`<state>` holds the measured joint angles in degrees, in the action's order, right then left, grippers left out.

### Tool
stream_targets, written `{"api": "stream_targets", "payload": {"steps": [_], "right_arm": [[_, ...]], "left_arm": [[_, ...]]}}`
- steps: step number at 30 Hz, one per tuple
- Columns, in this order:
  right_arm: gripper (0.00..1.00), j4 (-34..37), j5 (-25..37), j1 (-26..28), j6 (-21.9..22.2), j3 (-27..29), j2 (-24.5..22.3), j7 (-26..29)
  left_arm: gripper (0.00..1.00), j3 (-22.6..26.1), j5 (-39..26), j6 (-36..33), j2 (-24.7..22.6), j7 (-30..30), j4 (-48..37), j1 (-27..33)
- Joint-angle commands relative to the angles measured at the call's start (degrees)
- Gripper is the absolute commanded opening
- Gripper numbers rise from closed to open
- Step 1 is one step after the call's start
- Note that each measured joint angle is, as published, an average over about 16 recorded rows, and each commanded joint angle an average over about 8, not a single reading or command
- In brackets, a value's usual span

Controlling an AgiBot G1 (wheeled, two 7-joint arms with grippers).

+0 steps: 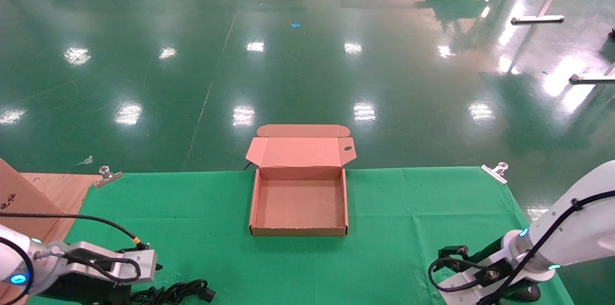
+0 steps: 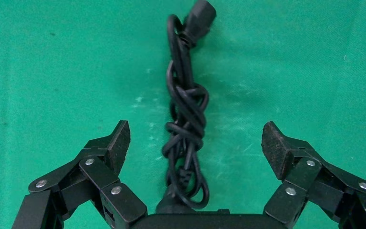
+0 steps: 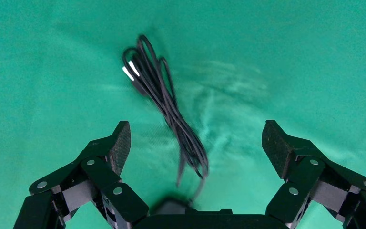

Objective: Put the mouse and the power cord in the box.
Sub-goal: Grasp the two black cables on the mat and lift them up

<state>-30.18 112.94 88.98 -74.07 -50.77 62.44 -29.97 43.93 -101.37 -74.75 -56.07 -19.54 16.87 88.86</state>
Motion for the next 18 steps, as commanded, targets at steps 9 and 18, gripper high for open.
{"api": "stream_targets", "payload": {"steps": [9, 18], "right_arm": [[1.0, 8.5, 2.0, -0.7, 5.3, -1.4, 5.1, -4.7], [0.89, 14.9, 1.8, -0.3, 7.7, -1.3, 7.6, -8.0]], "left_arm": [[1.0, 0.0, -0.2, 5.0, -3.8, -3.9, -8.7, -0.1], [1.0, -0.8, 0.9, 8.0, -5.2, -6.2, -12.7, 0.3]]}}
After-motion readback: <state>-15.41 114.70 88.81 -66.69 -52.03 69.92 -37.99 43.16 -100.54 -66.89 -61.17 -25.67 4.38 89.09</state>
